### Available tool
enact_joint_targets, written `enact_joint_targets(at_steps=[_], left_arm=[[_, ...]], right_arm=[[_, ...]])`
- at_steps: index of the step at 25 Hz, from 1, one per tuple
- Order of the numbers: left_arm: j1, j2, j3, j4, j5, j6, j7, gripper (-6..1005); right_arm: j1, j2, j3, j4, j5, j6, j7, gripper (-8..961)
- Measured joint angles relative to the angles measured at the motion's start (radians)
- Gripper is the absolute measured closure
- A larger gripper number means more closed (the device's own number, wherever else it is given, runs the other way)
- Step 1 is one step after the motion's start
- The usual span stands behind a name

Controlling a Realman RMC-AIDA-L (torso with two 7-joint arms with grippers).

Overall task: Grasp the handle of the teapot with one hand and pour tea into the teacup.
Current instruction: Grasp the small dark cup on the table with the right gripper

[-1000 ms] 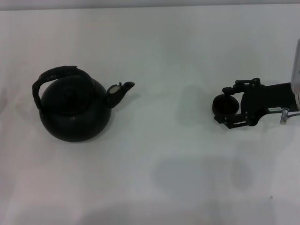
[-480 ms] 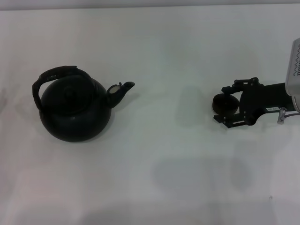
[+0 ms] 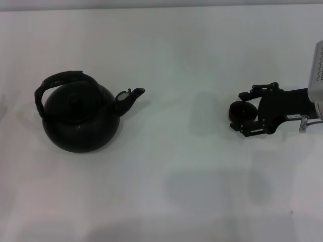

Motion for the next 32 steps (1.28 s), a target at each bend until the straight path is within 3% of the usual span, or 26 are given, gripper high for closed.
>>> enact_joint_targets(at_steps=[32], left_arm=[[0.003, -0.002, 0.000, -0.012, 0.004, 0.007, 0.000, 241]], right_arm=[[-0.008, -0.002, 0.008, 0.011, 0.001, 0.004, -0.004, 112]])
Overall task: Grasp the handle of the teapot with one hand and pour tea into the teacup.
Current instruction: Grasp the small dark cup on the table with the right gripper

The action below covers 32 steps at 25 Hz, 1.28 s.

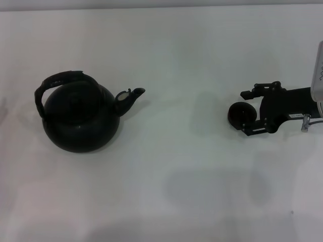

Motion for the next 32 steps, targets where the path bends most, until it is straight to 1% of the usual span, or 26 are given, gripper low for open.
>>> enact_joint_targets(at_steps=[27, 32], left_arm=[[-0.003, 0.000, 0.000, 0.000, -0.005, 0.001, 0.000, 242], [-0.003, 0.000, 0.000, 0.000, -0.005, 0.001, 0.000, 241]], right_arm=[[0.003, 0.000, -0.017, -0.011, -0.023, -0.003, -0.003, 118], [0.004, 0.000, -0.021, -0.012, -0.023, -0.009, -0.003, 225]])
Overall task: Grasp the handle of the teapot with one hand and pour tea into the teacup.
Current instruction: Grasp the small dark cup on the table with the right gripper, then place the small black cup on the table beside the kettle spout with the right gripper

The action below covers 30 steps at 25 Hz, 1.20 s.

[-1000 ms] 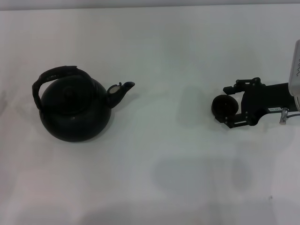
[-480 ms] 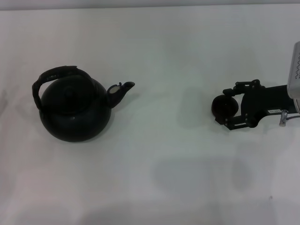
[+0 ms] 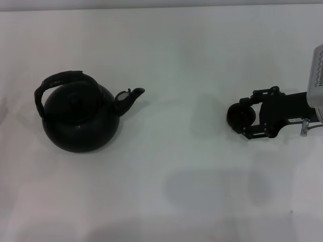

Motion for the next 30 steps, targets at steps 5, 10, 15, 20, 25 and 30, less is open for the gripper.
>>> enact_joint_targets(at_steps=[5, 10, 15, 20, 25, 30], left_arm=[[0.000, 0.000, 0.000, 0.000, 0.000, 0.000, 0.000, 241], [0.000, 0.000, 0.000, 0.000, 0.002, 0.000, 0.000, 242], [0.000, -0.002, 0.003, 0.000, 0.003, 0.001, 0.000, 242], [0.000, -0.004, 0.007, 0.000, 0.005, 0.004, 0.000, 242], [-0.001, -0.006, 0.008, 0.000, 0.007, 0.015, 0.000, 241], [-0.002, -0.006, 0.008, -0.003, 0.008, 0.024, 0.000, 241]], right_arm=[[-0.001, 0.000, 0.005, 0.012, -0.002, 0.004, 0.006, 224], [-0.001, 0.000, 0.005, 0.049, 0.002, 0.033, 0.049, 225], [0.001, 0.000, -0.012, 0.108, 0.004, 0.066, 0.113, 225], [0.003, 0.002, -0.086, 0.172, 0.008, 0.057, 0.173, 225], [0.026, 0.007, -0.180, 0.187, 0.022, 0.003, 0.206, 224], [0.051, 0.008, -0.256, 0.188, 0.036, -0.058, 0.244, 224]])
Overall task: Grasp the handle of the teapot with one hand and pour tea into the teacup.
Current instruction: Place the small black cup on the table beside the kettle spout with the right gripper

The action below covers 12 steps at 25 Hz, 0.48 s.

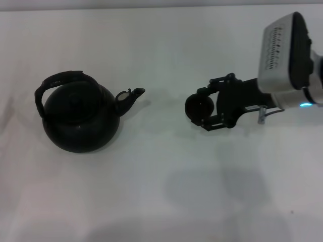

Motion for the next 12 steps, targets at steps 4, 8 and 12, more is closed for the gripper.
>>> enact_joint_targets(at_steps=[4, 8, 12], left_arm=[[0.000, 0.000, 0.000, 0.000, 0.000, 0.000, 0.000, 241], [0.000, 0.000, 0.001, 0.000, 0.001, 0.000, 0.000, 241], [0.000, 0.000, 0.001, 0.000, 0.001, 0.001, 0.000, 241]], right_arm=[[0.007, 0.001, -0.049, 0.000, 0.019, -0.045, 0.011, 224], [0.013, 0.001, -0.079, -0.010, 0.027, -0.079, 0.012, 224], [0.015, 0.001, -0.113, -0.027, 0.034, -0.112, 0.013, 225]])
